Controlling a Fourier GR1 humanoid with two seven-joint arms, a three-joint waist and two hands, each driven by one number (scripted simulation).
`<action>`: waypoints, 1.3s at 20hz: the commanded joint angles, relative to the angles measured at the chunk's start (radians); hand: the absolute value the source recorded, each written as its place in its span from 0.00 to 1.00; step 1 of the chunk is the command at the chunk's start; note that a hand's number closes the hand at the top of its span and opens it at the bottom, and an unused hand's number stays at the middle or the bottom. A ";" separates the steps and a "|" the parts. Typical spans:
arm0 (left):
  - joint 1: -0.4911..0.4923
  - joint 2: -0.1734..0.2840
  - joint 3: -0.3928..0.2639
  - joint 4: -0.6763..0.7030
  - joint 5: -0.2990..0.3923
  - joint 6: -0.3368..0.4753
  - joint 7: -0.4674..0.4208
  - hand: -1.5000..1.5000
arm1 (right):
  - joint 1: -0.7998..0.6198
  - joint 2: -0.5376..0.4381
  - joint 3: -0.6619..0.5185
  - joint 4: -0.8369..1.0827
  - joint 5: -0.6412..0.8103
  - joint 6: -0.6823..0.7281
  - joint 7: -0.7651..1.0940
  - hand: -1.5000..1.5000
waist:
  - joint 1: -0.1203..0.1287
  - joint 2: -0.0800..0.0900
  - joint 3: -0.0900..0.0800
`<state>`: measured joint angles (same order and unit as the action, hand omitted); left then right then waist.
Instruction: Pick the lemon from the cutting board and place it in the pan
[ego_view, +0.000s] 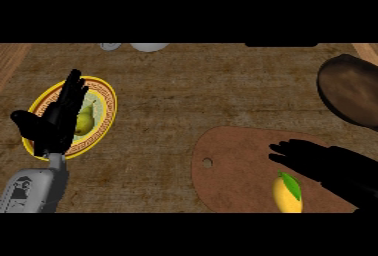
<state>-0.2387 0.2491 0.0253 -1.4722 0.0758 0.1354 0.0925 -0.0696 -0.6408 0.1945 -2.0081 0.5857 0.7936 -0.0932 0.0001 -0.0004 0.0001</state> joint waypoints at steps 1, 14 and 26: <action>-0.015 -0.042 -0.018 0.014 -0.029 0.021 -0.014 0.50 | -0.009 -0.041 0.000 0.030 0.087 0.014 -0.038 0.00 | -0.002 0.000 0.000; 0.023 -0.003 0.063 -0.040 -0.002 -0.065 0.031 0.50 | -0.044 0.098 0.107 0.175 0.305 -0.043 -0.096 0.00 | 0.003 0.000 0.000; 0.009 -0.067 0.042 -0.009 -0.068 -0.029 0.005 0.50 | -0.087 0.195 0.187 0.324 0.465 -0.050 -0.107 0.00 | 0.004 0.001 0.000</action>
<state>-0.2299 0.2027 0.0755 -1.4791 0.0274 0.0885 0.0904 -0.0884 -0.4994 0.3481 -1.7727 1.0103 0.7294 -0.1984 0.0007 -0.0001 0.0001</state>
